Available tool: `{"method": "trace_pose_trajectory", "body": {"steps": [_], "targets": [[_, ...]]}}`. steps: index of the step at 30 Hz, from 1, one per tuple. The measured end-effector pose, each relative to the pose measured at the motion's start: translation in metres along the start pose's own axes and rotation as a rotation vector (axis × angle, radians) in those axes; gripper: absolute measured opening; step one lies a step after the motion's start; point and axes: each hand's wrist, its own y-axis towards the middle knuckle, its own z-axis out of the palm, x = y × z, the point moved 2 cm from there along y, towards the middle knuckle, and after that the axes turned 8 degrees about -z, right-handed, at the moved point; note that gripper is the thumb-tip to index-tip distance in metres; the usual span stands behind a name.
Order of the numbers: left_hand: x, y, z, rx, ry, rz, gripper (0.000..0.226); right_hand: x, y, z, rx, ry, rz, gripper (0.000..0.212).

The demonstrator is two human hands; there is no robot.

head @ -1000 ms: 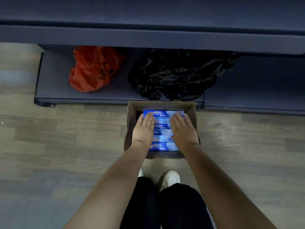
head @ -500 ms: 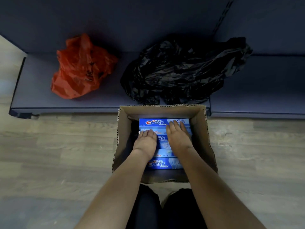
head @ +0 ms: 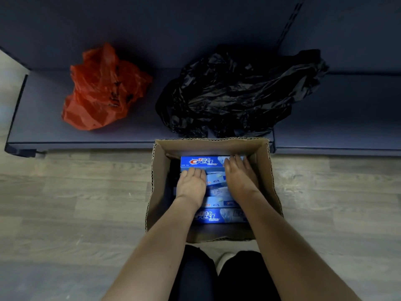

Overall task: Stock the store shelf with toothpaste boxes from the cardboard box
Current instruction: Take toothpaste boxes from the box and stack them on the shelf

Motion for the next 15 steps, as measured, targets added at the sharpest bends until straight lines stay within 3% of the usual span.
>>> {"method": "trace_pose_trajectory", "body": {"steps": [5, 12, 15], "targets": [[-0.002, 0.003, -0.001, 0.092, -0.057, -0.040, 0.045, 0.011, -0.002, 0.014, -0.031, -0.082, -0.073, 0.060], [0.005, 0.001, -0.004, 0.160, -0.121, -0.035, 0.045, 0.004, 0.010, 0.004, -0.033, -0.067, -0.021, 0.054], [0.010, -0.003, -0.003, 0.194, -0.125, -0.023, 0.039, 0.004, 0.018, 0.001, -0.016, -0.056, -0.007, 0.064]]}}
